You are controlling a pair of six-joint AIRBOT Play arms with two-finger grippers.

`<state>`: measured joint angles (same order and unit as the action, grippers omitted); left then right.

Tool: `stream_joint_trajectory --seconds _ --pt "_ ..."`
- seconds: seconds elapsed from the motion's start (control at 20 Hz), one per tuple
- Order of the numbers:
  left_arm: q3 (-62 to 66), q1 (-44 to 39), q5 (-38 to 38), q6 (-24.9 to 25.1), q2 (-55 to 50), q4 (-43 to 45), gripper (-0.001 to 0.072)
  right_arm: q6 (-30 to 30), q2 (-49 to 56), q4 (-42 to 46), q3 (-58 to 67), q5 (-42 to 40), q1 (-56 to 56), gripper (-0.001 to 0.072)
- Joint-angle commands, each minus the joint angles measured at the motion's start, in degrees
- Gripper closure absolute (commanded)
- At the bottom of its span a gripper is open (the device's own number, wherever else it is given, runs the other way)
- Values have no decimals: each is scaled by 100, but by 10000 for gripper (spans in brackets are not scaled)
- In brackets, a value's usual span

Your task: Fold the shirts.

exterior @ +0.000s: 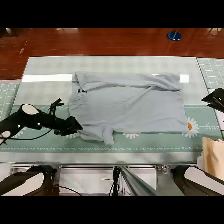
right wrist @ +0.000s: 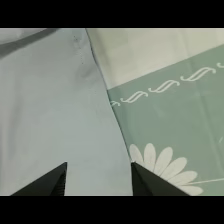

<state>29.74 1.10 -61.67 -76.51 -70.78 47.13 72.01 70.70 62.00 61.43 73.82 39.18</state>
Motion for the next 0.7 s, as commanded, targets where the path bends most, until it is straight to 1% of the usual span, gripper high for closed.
stream_joint_trajectory --seconds 0.0,0.05,0.1,0.15,0.2,0.35,0.45,0.5,0.55,0.65 --pt "-22 -162 1123 -138 -330 144 300 22 -136 -15 -2 -81 4 251" --pt "-22 -162 1167 -138 -420 142 415 28 -153 -15 -2 -76 4 251" --pt "-22 -162 1163 -122 -498 144 508 37 -166 -22 -2 -68 4 251" --pt "-22 -162 1126 -28 -549 146 599 37 -179 -20 -2 -68 4 251" --pt "-22 -160 1023 201 -562 146 683 63 -195 -15 -2 -57 4 251" --pt "-22 -155 612 599 -553 149 686 229 -236 50 -2 9 7 251" --pt "-22 -146 501 647 -511 166 686 348 -234 682 -66 120 15 249" --pt "-22 -144 505 675 -468 168 686 420 -234 846 -192 136 103 247" --pt "-22 -136 507 686 -424 168 686 415 -234 730 -413 186 291 232" --pt "-20 -138 505 695 -350 190 685 254 -234 317 -944 271 664 231"
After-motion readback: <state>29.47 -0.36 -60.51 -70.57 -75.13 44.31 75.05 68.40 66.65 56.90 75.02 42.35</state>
